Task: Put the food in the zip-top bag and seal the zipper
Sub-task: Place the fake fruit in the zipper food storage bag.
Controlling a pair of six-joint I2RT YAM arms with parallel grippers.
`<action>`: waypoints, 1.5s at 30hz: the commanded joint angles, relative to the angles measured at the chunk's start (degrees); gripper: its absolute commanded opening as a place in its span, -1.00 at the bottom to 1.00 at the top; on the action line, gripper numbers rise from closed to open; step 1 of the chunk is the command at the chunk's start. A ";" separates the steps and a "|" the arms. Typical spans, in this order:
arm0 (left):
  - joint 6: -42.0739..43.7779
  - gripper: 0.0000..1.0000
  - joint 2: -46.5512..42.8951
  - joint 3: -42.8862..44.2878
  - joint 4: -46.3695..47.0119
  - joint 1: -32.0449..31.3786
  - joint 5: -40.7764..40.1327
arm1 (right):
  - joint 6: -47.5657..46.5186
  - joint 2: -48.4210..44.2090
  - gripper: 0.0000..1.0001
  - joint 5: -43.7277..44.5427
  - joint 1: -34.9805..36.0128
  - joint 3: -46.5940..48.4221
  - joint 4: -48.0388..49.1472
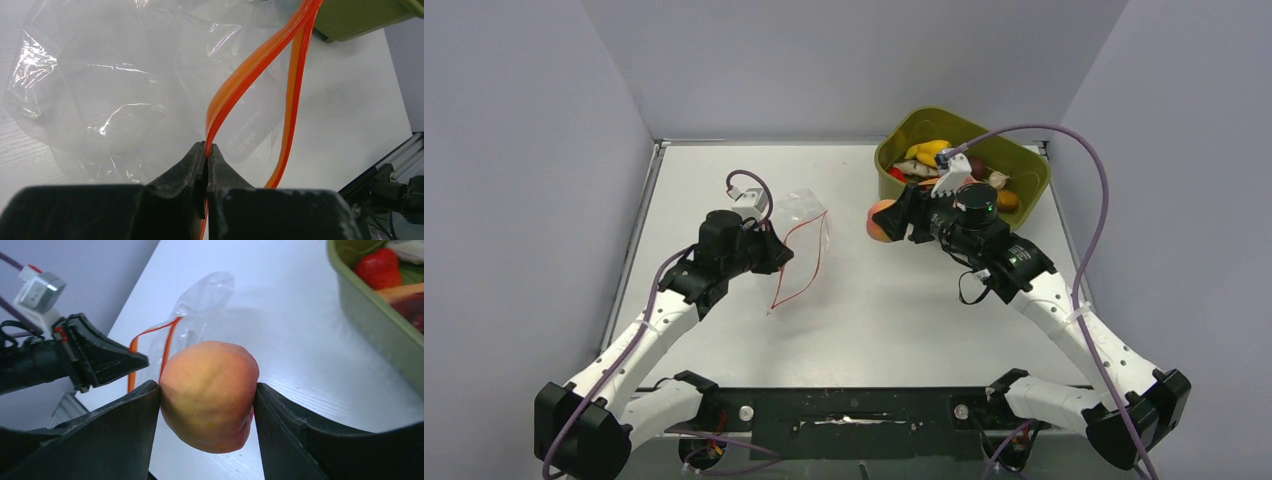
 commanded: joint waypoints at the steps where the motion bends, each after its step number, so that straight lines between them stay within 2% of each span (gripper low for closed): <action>1: -1.99 -1.00 0.17 2.78 2.97 -0.14 1.58 | 3.75 1.61 0.01 -0.66 4.58 0.52 9.99; 9: -3.86 -1.00 -0.39 2.18 3.38 -0.14 2.79 | 11.47 4.29 0.00 -0.79 11.58 -3.35 23.75; 16: -5.32 -1.00 -1.14 2.26 3.77 -0.18 4.58 | 14.22 8.66 -0.01 1.69 16.55 -4.07 29.80; 21: -5.73 -1.00 -1.54 2.63 4.29 -0.19 6.20 | 12.08 14.36 0.02 1.66 17.87 0.01 26.41; 26: -6.93 -1.00 -2.38 2.55 5.27 -0.14 7.26 | 10.00 16.59 0.02 4.29 17.80 -1.06 25.20; 38: -9.68 -1.00 -4.33 2.07 8.30 -0.13 10.21 | 9.76 16.90 0.06 7.89 17.75 -3.84 21.81; 45: -9.79 -1.00 -6.32 0.52 9.55 -0.14 8.30 | 10.21 18.30 0.09 8.51 17.72 -5.94 21.63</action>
